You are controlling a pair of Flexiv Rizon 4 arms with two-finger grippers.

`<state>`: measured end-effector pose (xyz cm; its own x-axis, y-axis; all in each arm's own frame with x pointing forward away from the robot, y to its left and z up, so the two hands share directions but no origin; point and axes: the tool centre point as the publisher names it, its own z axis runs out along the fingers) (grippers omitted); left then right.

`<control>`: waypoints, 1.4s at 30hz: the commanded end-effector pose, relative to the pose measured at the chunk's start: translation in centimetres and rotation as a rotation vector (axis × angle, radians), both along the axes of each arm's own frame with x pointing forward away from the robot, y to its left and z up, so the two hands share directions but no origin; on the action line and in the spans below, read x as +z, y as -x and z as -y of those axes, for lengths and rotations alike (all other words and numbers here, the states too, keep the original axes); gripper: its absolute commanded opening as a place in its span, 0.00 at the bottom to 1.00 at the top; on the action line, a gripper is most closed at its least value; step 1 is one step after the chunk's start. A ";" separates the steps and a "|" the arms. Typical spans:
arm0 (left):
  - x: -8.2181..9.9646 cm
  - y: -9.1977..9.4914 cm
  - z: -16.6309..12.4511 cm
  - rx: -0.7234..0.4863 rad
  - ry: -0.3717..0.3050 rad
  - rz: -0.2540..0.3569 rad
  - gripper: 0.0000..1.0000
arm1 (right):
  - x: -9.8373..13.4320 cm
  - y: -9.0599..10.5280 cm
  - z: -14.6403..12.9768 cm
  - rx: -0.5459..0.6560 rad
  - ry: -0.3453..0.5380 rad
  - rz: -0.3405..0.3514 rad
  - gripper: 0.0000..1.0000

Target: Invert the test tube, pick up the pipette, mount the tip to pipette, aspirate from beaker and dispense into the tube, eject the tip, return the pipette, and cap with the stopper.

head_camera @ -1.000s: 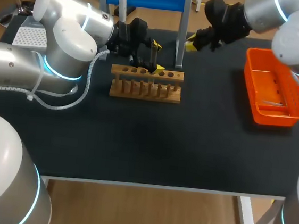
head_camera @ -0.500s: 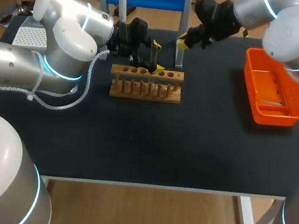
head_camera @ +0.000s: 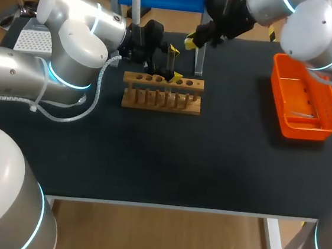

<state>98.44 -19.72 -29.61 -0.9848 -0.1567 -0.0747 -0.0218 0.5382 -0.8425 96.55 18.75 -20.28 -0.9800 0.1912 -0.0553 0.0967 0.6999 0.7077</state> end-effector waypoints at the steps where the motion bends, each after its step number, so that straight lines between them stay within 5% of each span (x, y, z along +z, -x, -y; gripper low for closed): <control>1: 0.0 -0.1 0.0 -0.001 -0.002 -0.002 1.00 | 0.1 -0.3 -0.7 0.003 0.000 -0.004 0.00; 42: 0.0 -0.1 0.0 -0.001 -0.002 -0.002 1.00 | -2.2 -1.0 -3.0 0.013 0.009 -0.048 0.00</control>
